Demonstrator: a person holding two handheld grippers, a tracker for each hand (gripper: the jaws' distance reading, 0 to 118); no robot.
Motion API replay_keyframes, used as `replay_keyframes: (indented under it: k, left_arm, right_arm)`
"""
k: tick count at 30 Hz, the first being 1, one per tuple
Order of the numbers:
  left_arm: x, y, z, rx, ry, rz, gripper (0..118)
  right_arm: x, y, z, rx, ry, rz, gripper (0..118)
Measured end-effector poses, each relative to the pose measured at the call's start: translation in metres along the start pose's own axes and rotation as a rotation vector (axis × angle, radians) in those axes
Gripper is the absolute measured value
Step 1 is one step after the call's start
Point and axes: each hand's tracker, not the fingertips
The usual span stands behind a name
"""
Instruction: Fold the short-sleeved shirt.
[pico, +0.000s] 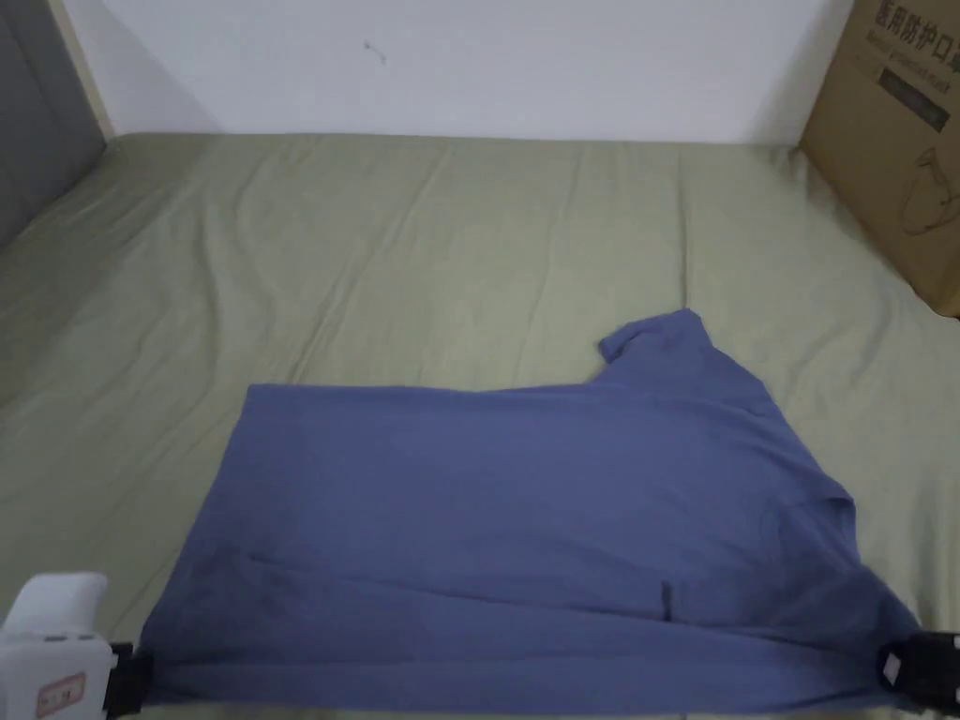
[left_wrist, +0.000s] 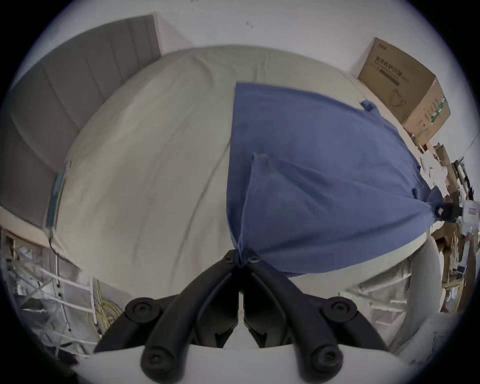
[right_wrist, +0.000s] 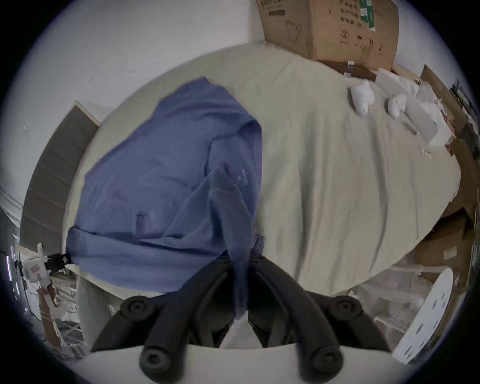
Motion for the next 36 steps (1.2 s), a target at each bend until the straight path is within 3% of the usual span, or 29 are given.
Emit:
replay_keyframes:
  k: [2,3,4,5,6,7,8,11,13,14,15,16,17,18,20,23,30,31,32,33,34,36]
  left_arm:
    - [0.001,-0.011,-0.008,-0.009,0.006,-0.019,1]
    - [0.002,-0.016,-0.008,-0.003,0.007,-0.020,4]
    - [0.005,-0.015,-0.003,0.019,0.012,-0.021,11]
    - [0.007,-0.008,0.000,0.041,0.025,-0.028,26]
    - [0.002,-0.003,-0.004,0.029,0.047,-0.038,52]
    - [-0.001,0.000,-0.002,0.023,0.066,-0.041,70]
    - [-0.003,0.003,0.002,0.038,0.073,-0.043,78]
    - [-0.002,0.021,0.018,0.097,0.067,-0.024,79]
    - [0.001,0.032,0.023,0.152,0.041,0.002,77]
    - [0.004,0.040,0.023,0.179,0.002,0.020,71]
    - [0.007,0.044,0.021,0.183,-0.017,0.041,44]
    - [0.008,0.048,0.017,0.187,-0.028,0.045,9]
    - [0.010,0.051,0.012,0.191,-0.024,0.033,0]
    - [0.028,0.050,0.016,0.180,0.003,0.024,0]
    - [0.035,0.056,0.010,0.133,0.026,-0.014,0]
    - [0.047,0.057,0.011,0.133,-0.001,-0.010,0]
    - [0.055,0.106,-0.008,0.144,-0.046,-0.020,0]
    - [0.056,0.114,-0.009,0.151,-0.027,-0.019,0]
    - [0.057,0.121,-0.011,0.157,-0.026,-0.013,0]
    - [0.058,0.128,-0.013,0.150,-0.037,-0.002,0]
    - [0.057,0.134,-0.020,0.149,-0.038,0.000,0]
    - [0.060,0.144,-0.026,0.152,-0.030,0.000,0]
  right_arm:
    - [0.002,-0.012,-0.011,-0.015,0.000,0.000,7]
    - [0.002,-0.014,-0.012,-0.017,0.000,-0.003,19]
    - [0.000,-0.015,-0.012,-0.022,-0.017,-0.002,41]
    - [-0.001,-0.014,-0.010,-0.032,-0.053,0.013,68]
    - [-0.002,-0.012,-0.007,-0.024,-0.068,0.025,89]
    - [-0.003,-0.010,-0.003,-0.006,-0.065,0.034,90]
    - [-0.005,-0.005,0.004,0.009,-0.059,0.037,90]
    - [-0.012,0.013,0.019,0.078,-0.045,0.033,90]
    - [-0.016,0.027,0.026,0.110,0.016,0.032,86]
    - [-0.020,0.033,0.026,0.124,0.036,0.040,77]
    - [-0.025,0.038,0.025,0.133,0.036,0.049,45]
    - [-0.029,0.041,0.022,0.137,0.025,0.062,6]
    - [-0.034,0.043,0.016,0.139,0.009,0.078,0]
    - [-0.037,0.043,0.010,0.145,-0.020,0.074,0]
    - [-0.038,0.043,-0.005,0.078,0.052,0.066,0]
    - [-0.048,0.047,-0.016,0.073,0.038,0.077,0]
    - [-0.057,0.138,-0.041,0.156,0.070,0.076,0]
    - [-0.059,0.157,-0.048,0.156,0.068,0.079,3]
    - [-0.059,0.178,-0.057,0.153,0.075,0.082,28]
    - [-0.062,0.199,-0.069,0.142,0.070,0.088,81]
    - [-0.065,0.215,-0.080,0.130,0.058,0.104,99]
    - [-0.069,0.248,-0.102,0.123,0.034,0.143,99]
